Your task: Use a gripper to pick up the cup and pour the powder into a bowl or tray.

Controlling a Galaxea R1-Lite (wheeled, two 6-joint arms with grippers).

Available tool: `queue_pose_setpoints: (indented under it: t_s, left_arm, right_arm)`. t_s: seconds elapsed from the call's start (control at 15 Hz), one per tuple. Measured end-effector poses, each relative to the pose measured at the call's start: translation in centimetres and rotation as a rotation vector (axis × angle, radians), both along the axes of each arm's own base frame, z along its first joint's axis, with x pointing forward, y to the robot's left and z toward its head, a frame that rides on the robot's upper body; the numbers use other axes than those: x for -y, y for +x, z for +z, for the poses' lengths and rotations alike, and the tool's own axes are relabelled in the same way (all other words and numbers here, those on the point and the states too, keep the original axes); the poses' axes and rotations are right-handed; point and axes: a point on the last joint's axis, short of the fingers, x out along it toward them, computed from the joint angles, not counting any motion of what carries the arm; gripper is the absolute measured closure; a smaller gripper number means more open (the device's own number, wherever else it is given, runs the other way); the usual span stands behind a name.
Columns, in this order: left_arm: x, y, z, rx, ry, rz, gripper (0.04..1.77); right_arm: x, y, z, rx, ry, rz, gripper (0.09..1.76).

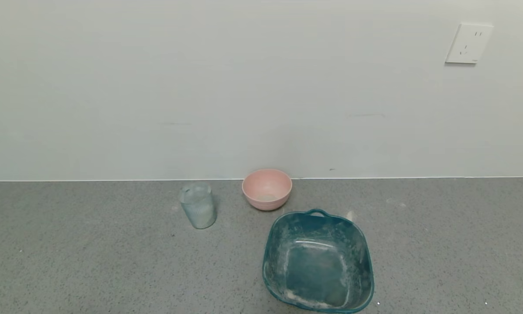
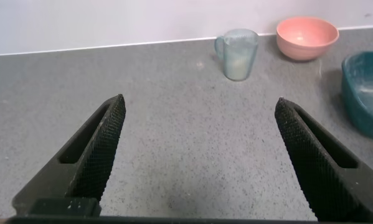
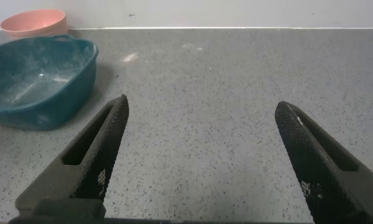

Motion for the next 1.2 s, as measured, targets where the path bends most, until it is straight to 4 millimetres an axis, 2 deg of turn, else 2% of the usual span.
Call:
queue_pose_setpoints:
  t_s: [0.27, 0.53, 0.67, 1.0, 1.2]
  left_arm:
    - [0.1, -2.5, -1.9, 0.061, -0.009, 0.017, 0.09]
    - [0.2, -3.4, -4.0, 0.160, -0.098, -0.015, 0.09]
    - [0.2, -3.1, -5.0, 0.191, -0.096, -0.019, 0.09]
    - [0.3, -0.6, -8.3, 0.236, -0.040, -0.079, 0.09]
    - [0.4, 0.3, -10.3, 0.185, -0.019, -0.111, 0.09]
  right_arm:
    - [0.0, 0.0, 0.0, 0.000, 0.000, 0.000, 0.14]
    - [0.0, 0.0, 0.0, 0.000, 0.000, 0.000, 0.14]
    - [0.0, 0.0, 0.0, 0.000, 0.000, 0.000, 0.14]
    - [0.0, 0.0, 0.0, 0.000, 0.000, 0.000, 0.14]
    - [0.0, 0.0, 0.0, 0.000, 0.000, 0.000, 0.14]
